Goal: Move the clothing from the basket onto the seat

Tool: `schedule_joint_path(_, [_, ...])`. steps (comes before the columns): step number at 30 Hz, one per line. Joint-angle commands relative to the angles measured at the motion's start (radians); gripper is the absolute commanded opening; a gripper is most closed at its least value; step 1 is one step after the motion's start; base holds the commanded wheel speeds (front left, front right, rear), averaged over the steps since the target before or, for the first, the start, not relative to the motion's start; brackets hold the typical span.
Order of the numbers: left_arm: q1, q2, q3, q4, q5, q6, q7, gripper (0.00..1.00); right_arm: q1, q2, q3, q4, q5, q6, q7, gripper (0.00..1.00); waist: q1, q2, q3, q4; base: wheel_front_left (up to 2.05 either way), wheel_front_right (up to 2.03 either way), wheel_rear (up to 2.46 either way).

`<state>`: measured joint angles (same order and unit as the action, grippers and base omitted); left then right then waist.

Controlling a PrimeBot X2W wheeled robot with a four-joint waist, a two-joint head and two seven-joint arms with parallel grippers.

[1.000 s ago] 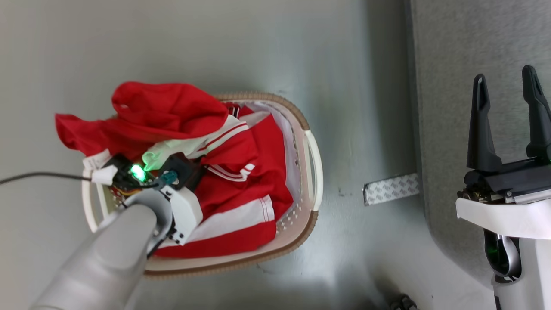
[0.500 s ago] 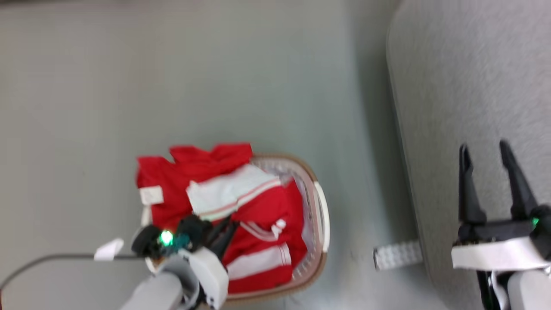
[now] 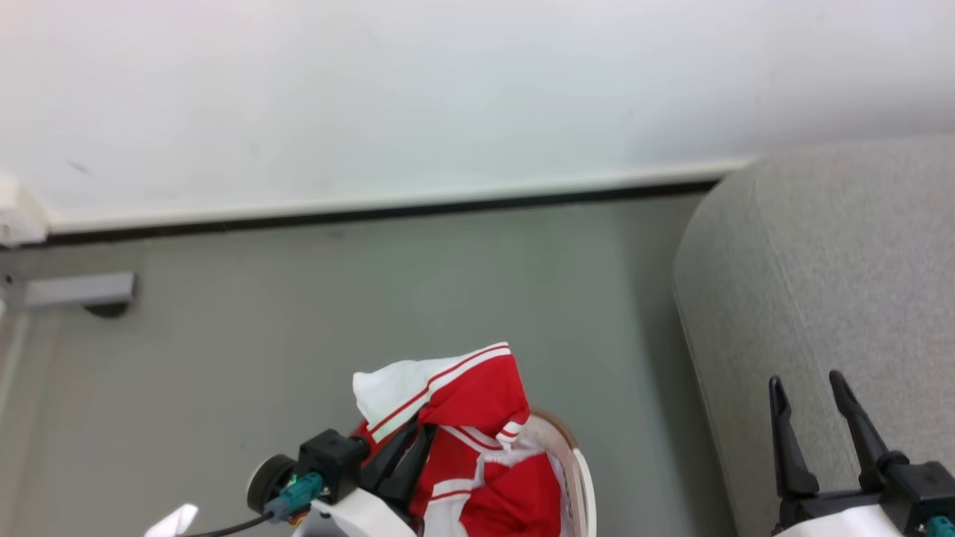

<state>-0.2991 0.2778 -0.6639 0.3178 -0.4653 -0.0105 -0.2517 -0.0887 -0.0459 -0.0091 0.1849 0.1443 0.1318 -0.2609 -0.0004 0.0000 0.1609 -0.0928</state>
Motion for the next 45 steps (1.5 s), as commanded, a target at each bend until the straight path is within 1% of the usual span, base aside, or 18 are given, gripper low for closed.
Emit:
schedule_joint_path(1, [0.02, 0.011, 0.006, -0.037, -0.013, 0.011, 0.01, 0.0, 0.025, -0.003, -0.002, 0.005, -0.005, -0.002, -0.002, 1.0, 0.0004, 0.0, -0.099, 0.036, 0.0, 0.0, 0.0])
schedule_joint_path(4, [0.033, 0.028, 0.02, -0.128, -0.022, 0.037, 0.038, 0.0, 0.053, -0.003, -0.002, 0.016, -0.006, -0.002, -0.002, 1.0, 0.0004, 0.0, -0.14, 0.043, 0.0, 0.0, 0.0])
schedule_joint_path(9, [0.015, 0.06, 0.051, -0.272, -0.031, 0.07, 0.091, 0.0, 0.084, -0.003, -0.006, 0.022, -0.009, -0.002, -0.002, 1.0, 0.0004, 0.0, -0.176, 0.051, 0.0, 0.0, 0.0])
schedule_joint_path(11, [0.0, 0.074, 0.065, -0.318, -0.034, 0.078, 0.109, 0.0, 0.095, -0.004, -0.006, 0.025, -0.01, -0.002, -0.002, 1.0, 0.0004, 0.0, -0.187, 0.05, 0.0, 0.0, 0.0])
schedule_joint_path(17, [-0.029, 0.091, 0.092, -0.43, -0.052, 0.096, 0.158, 0.0, 0.109, -0.003, 0.009, 0.025, -0.012, -0.002, -0.002, 1.0, 0.0004, 0.0, -0.214, 0.039, 0.0, 0.0, 0.0])
schedule_joint_path(22, [-0.044, 0.1, 0.105, -0.495, -0.071, 0.103, 0.187, 0.0, 0.096, -0.003, 0.069, 0.007, -0.017, -0.002, -0.002, 1.0, 0.0004, 0.0, -0.222, 0.02, 0.0, 0.0, 0.0])
schedule_joint_path(27, [-0.047, 0.109, 0.11, -0.533, -0.081, 0.106, 0.205, 0.0, 0.058, -0.011, 0.168, -0.01, -0.076, -0.002, -0.002, 1.0, 0.0004, 0.0, -0.219, 0.001, 0.0, 0.0, 0.0])
schedule_joint_path(31, [-0.056, 0.112, 0.105, -0.554, -0.082, 0.103, 0.215, 0.0, 0.018, -0.074, 0.293, -0.004, -0.097, -0.002, -0.002, 1.0, 0.0004, 0.0, -0.215, -0.009, 0.0, 0.0, 0.0])
schedule_joint_path(37, [-0.073, 0.106, 0.088, -0.588, -0.083, 0.094, 0.233, 0.0, -0.082, -0.189, 0.491, 0.049, -0.063, -0.002, -0.002, 1.0, 0.0004, 0.0, -0.212, -0.012, 0.0, 0.0, 0.0])
schedule_joint_path(38, [-0.073, 0.106, 0.088, -0.588, -0.083, 0.094, 0.233, 0.0, -0.082, -0.189, 0.491, 0.049, -0.063, -0.002, -0.002, 1.0, 0.0004, 0.0, -0.212, -0.012, 0.0, 0.0, 0.0])
schedule_joint_path(42, [-0.083, 0.101, 0.076, -0.613, -0.074, 0.091, 0.24, 0.0, -0.157, -0.225, 0.598, 0.104, -0.021, -0.002, -0.002, 1.0, 0.0004, 0.0, -0.214, -0.007, 0.0, 0.0, 0.0])
schedule_joint_path(45, [-0.088, 0.092, 0.06, -0.635, -0.076, 0.086, 0.244, 0.0, -0.215, -0.233, 0.669, 0.156, 0.011, -0.002, -0.002, 1.0, 0.0004, 0.0, -0.218, 0.0, 0.0, 0.0, 0.0])
